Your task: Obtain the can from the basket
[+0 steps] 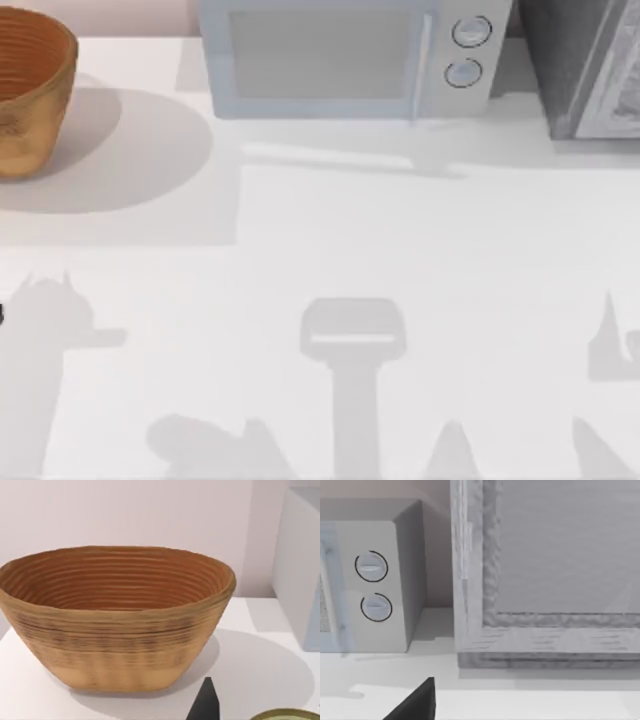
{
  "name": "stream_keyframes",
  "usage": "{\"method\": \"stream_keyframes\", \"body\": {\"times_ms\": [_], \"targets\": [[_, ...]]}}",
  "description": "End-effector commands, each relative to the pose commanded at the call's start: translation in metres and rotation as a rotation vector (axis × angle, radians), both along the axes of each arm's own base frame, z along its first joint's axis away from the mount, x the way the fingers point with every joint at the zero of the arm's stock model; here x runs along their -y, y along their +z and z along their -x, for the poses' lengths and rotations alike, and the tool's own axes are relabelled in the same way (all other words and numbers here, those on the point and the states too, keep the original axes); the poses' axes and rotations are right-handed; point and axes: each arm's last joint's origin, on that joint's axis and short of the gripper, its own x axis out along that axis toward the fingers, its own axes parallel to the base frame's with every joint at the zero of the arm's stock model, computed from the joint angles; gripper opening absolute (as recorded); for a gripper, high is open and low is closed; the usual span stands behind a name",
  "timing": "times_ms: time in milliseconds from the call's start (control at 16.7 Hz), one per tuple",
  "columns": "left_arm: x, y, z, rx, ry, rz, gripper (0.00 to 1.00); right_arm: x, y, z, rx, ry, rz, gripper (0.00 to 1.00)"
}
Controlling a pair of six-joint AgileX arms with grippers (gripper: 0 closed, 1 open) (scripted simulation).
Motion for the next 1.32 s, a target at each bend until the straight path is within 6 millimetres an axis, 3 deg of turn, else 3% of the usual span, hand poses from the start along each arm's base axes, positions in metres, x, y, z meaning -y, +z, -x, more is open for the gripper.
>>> {"method": "stream_keyframes", "body": {"times_ms": [180, 360, 840, 1080, 1320], "targets": [[0.003, -0.033, 0.008, 0.068, -0.023, 0.000, 0.00, 0.000, 0.000, 0.000, 0.000, 0.000, 0.000, 1.00], [0.003, -0.051, 0.009, 0.096, -0.029, -0.001, 0.00, 0.000, 0.000, 0.000, 0.000, 0.000, 0.000, 1.00], [0.003, -0.052, 0.009, 0.095, -0.028, -0.003, 0.00, 0.000, 0.000, 0.000, 0.000, 0.000, 0.000, 1.00], [0.008, -0.022, 0.005, 0.166, -0.120, 0.018, 0.00, 0.000, 0.000, 0.000, 0.000, 0.000, 0.000, 1.00], [0.015, 0.020, -0.014, 0.248, -0.266, 0.027, 0.00, 0.000, 0.000, 0.000, 0.000, 0.000, 0.000, 1.00]]}}
